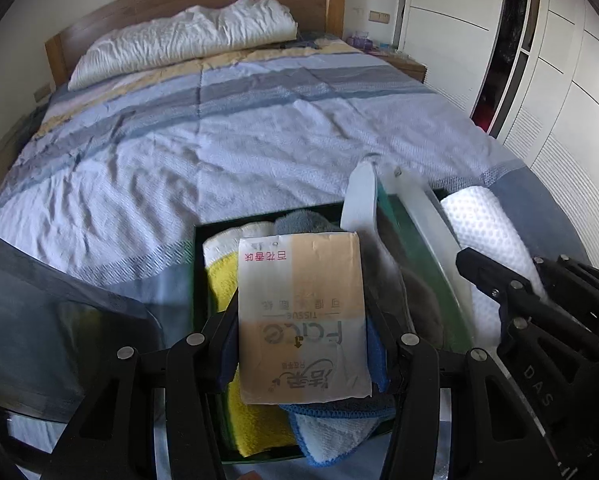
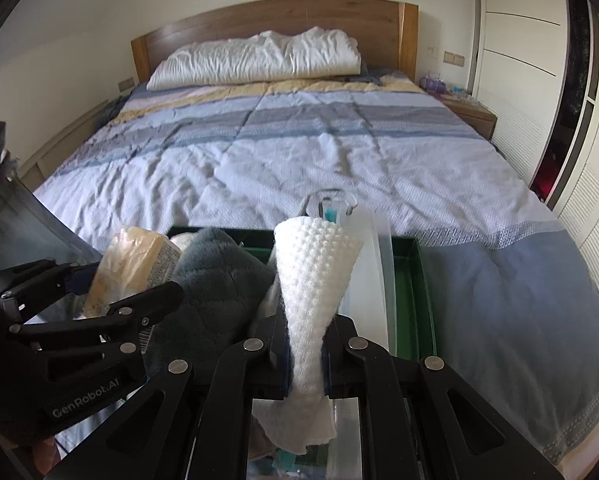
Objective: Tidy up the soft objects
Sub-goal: 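Lower the tissue pack into the green tray while the right gripper lowers the cloth beside it, then open the left gripper to release the tissue pack while the right gripper releases the cloth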
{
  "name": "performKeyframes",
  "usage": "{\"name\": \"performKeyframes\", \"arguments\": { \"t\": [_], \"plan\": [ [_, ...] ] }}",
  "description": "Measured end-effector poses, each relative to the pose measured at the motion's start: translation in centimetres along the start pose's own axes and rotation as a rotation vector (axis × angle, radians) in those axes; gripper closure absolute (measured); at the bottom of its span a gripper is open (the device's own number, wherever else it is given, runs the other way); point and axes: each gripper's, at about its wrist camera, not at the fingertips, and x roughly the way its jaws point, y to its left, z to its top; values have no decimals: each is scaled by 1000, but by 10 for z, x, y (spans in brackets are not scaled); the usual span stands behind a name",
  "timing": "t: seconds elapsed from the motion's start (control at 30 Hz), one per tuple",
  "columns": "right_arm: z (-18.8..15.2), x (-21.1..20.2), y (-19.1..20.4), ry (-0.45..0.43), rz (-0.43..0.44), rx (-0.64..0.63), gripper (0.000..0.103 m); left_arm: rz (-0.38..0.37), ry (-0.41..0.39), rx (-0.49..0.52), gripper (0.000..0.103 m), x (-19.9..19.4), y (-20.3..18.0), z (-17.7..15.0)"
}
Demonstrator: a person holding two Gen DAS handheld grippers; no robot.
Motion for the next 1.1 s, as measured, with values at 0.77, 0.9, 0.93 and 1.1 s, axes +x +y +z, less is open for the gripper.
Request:
{"name": "performKeyframes", "arguments": {
  "t": [0.77, 0.9, 0.93, 1.1],
  "plan": [
    [2, 46, -2, 54, -52, -8, 47, 15, 15, -22, 33, 25, 8, -4],
    [2, 39, -5, 41, -68, -15, 38, 6, 15, -28, 24, 25, 12, -4],
    [2, 37, -5, 35, -72, -15, 37, 13, 11, -23, 23, 24, 11, -4],
    [4, 25, -4, 14, -83, -21, 34, 20, -3, -24, 18, 19, 11, -4]
  ]
}}
